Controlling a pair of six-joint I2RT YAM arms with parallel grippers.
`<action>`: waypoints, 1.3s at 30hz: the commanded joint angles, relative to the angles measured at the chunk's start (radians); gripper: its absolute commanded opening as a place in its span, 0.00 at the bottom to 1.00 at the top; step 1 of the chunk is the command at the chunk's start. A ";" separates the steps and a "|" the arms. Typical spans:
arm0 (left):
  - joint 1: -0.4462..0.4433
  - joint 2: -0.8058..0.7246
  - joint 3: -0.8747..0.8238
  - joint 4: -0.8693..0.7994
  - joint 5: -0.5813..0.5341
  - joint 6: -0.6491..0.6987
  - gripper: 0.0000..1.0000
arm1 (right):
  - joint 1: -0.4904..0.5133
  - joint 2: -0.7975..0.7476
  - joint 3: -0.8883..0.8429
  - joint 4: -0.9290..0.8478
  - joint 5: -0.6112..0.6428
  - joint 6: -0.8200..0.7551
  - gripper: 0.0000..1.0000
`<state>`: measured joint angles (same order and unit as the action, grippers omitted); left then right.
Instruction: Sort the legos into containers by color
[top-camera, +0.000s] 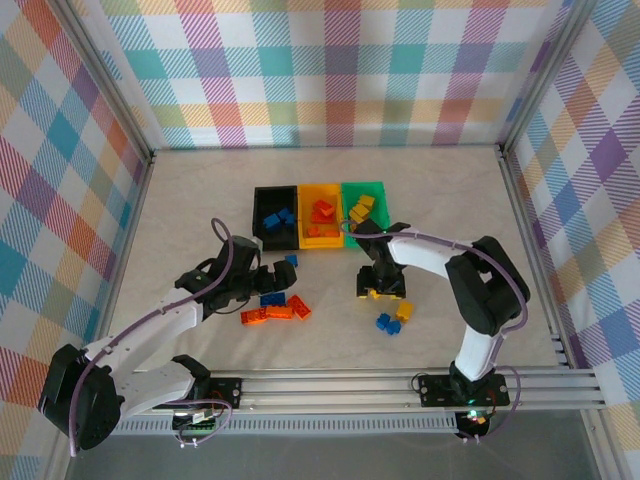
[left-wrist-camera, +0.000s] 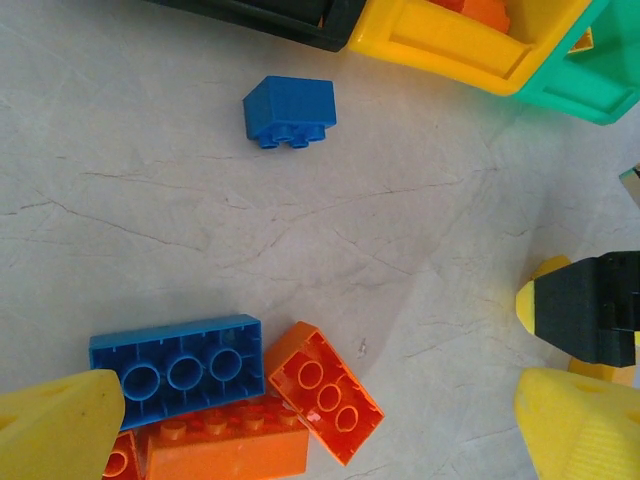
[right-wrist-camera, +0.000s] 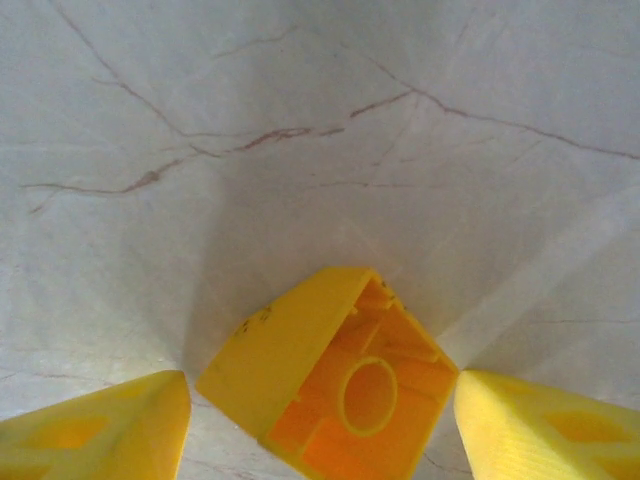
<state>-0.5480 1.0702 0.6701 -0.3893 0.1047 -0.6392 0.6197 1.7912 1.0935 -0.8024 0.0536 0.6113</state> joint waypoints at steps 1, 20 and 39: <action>0.016 -0.022 -0.016 0.007 0.016 0.014 1.00 | 0.002 0.036 0.018 0.035 0.024 -0.034 0.67; 0.025 0.006 -0.010 0.007 0.022 0.006 1.00 | 0.003 0.028 0.051 0.038 0.094 -0.137 0.63; 0.025 0.050 0.006 0.008 0.046 0.002 1.00 | 0.018 -0.036 -0.025 0.136 0.104 -0.206 0.43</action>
<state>-0.5312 1.1187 0.6682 -0.3893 0.1387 -0.6395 0.6338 1.7824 1.0924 -0.7658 0.1104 0.4362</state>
